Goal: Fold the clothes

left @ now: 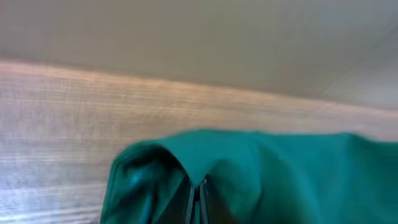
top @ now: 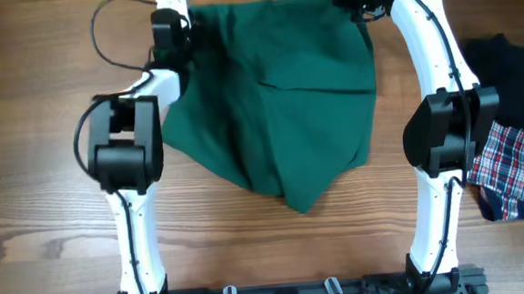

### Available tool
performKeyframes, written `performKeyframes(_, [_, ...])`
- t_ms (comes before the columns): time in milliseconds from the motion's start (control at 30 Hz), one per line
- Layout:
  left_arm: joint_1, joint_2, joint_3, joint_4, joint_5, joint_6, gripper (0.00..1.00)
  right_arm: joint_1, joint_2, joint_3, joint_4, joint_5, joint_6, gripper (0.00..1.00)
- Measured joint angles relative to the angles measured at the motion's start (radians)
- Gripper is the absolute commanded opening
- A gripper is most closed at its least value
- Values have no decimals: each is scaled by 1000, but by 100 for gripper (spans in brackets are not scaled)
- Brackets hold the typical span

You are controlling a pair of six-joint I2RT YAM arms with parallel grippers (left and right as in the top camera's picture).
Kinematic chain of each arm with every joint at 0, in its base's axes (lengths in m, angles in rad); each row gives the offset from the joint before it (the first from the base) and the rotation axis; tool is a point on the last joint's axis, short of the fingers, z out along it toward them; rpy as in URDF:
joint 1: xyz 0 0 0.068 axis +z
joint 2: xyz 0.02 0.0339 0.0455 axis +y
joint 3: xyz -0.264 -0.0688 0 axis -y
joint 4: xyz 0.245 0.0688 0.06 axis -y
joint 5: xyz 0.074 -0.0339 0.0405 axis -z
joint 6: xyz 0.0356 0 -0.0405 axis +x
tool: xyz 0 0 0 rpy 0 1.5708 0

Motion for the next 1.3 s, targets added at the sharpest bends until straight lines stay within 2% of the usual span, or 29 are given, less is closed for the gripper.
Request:
performKeyframes(200, [0, -148, 3, -133, 28, 0, 4, 0, 0, 0, -26, -64, -23, 4])
performKeyframes(600, [44, -159, 4, -336, 46, 0, 4, -27, 0, 0, -154, -72, -38, 4])
performKeyframes(767, [72, -203, 4, -407, 125, -2, 4, -43, 0, 0, -232, -80, -38, 4])
performKeyframes(967, [99, -235, 5, -616, 180, -11, 4, -42, 0, 0, -312, -91, -45, 4])
performKeyframes(1300, [120, -344, 5, -847, 233, -14, 4, -59, -16, 0, -509, -93, -66, 4])
